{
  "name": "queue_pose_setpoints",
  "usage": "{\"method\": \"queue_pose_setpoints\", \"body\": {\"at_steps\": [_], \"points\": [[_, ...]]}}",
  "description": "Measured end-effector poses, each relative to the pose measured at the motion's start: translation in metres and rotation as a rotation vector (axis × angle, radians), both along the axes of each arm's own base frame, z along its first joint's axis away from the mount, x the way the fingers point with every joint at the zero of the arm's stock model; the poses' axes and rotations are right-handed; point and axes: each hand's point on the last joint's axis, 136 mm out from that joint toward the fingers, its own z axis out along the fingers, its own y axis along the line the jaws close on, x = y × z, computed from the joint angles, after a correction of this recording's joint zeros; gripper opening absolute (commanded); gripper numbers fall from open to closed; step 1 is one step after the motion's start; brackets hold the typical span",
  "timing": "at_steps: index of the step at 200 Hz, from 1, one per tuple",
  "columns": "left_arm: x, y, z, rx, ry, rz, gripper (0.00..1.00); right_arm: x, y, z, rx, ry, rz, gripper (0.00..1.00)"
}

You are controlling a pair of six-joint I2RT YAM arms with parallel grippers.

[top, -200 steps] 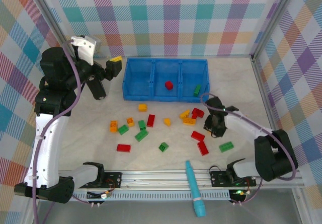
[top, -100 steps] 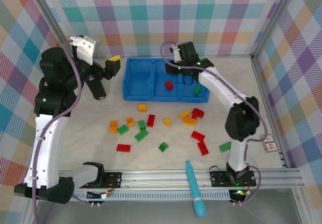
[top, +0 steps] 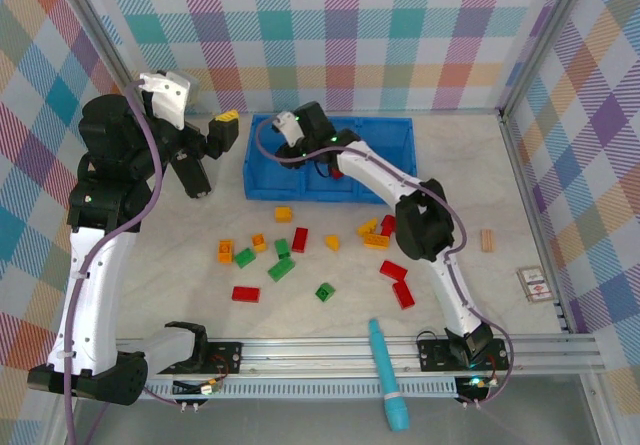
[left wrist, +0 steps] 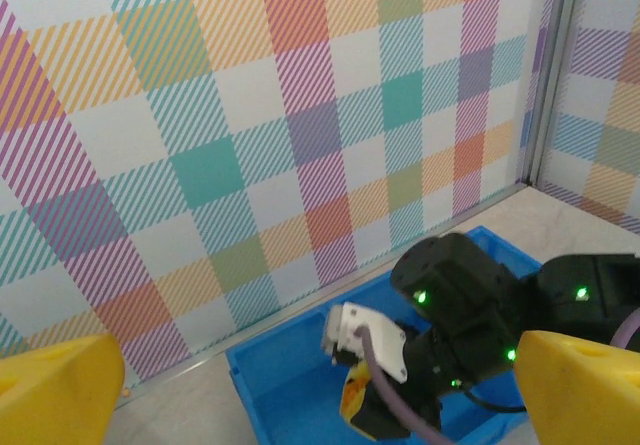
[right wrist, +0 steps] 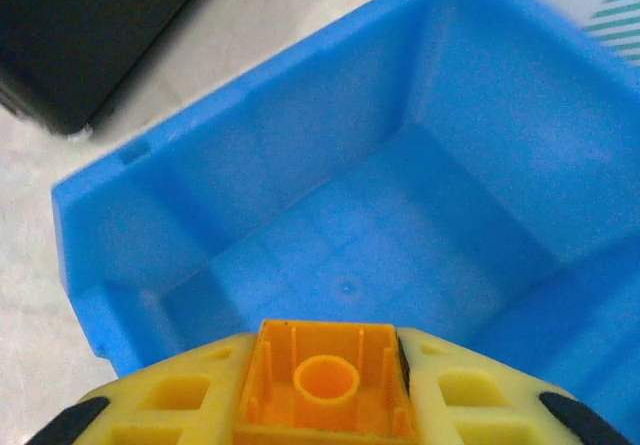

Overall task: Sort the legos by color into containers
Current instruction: Place the lego in the container, then pick up the lego from the bottom-right of the table.

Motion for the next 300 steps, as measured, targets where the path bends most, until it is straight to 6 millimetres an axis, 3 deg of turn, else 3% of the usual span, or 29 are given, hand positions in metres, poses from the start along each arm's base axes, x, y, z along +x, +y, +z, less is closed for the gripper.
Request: {"method": "queue_pose_setpoints", "body": {"at_steps": [22, 68, 92, 118, 145, 163, 185, 199, 217, 230, 246, 265, 280, 300], "points": [[0.0, 0.001, 0.0, 0.005, -0.003, 0.006, 1.0, -0.002, 0.012, -0.024, -0.052, -0.022, 0.053, 0.36], [0.001, 0.001, 0.0, 0.009, -0.005, 0.006, 1.0, 0.005, 0.026, -0.037, -0.154, -0.131, 0.107, 0.49], [0.001, 0.001, 0.0, 0.01, -0.005, 0.006, 1.0, 0.003, 0.024, -0.04, -0.203, -0.157, 0.123, 0.65], [0.002, 0.001, -0.001, 0.01, -0.001, 0.006, 1.0, 0.002, 0.023, -0.041, -0.217, -0.157, 0.126, 0.65], [0.003, 0.002, -0.004, 0.013, 0.008, 0.012, 1.0, -0.004, 0.015, -0.031, -0.217, -0.122, 0.093, 0.65], [0.002, 0.002, -0.004, 0.014, 0.009, 0.014, 1.0, -0.01, 0.0, -0.003, -0.203, -0.1, 0.016, 0.7], [0.002, 0.002, -0.006, 0.015, 0.012, 0.014, 1.0, -0.032, -0.036, 0.053, -0.163, -0.067, -0.124, 0.73], [0.005, 0.003, -0.008, 0.018, 0.011, 0.023, 1.0, -0.055, -0.072, 0.095, -0.116, -0.055, -0.247, 0.76], [0.008, 0.005, -0.013, 0.022, 0.019, 0.036, 1.0, -0.098, -0.136, 0.137, -0.043, -0.024, -0.454, 0.78], [0.01, 0.006, -0.015, 0.023, 0.02, 0.042, 1.0, -0.132, -0.187, 0.145, 0.012, 0.023, -0.613, 0.78], [0.013, 0.007, -0.016, 0.023, 0.017, 0.052, 1.0, -0.175, -0.247, 0.126, 0.062, 0.116, -0.817, 0.76], [0.015, 0.008, -0.017, 0.023, 0.015, 0.06, 1.0, -0.228, -0.313, 0.071, 0.067, 0.277, -1.075, 0.75], [0.015, 0.009, -0.018, 0.02, 0.01, 0.063, 1.0, -0.265, -0.345, 0.029, 0.05, 0.389, -1.24, 0.76], [0.012, 0.008, -0.018, 0.016, -0.004, 0.057, 1.0, -0.304, -0.373, -0.005, 0.092, 0.498, -1.417, 0.77]]}}
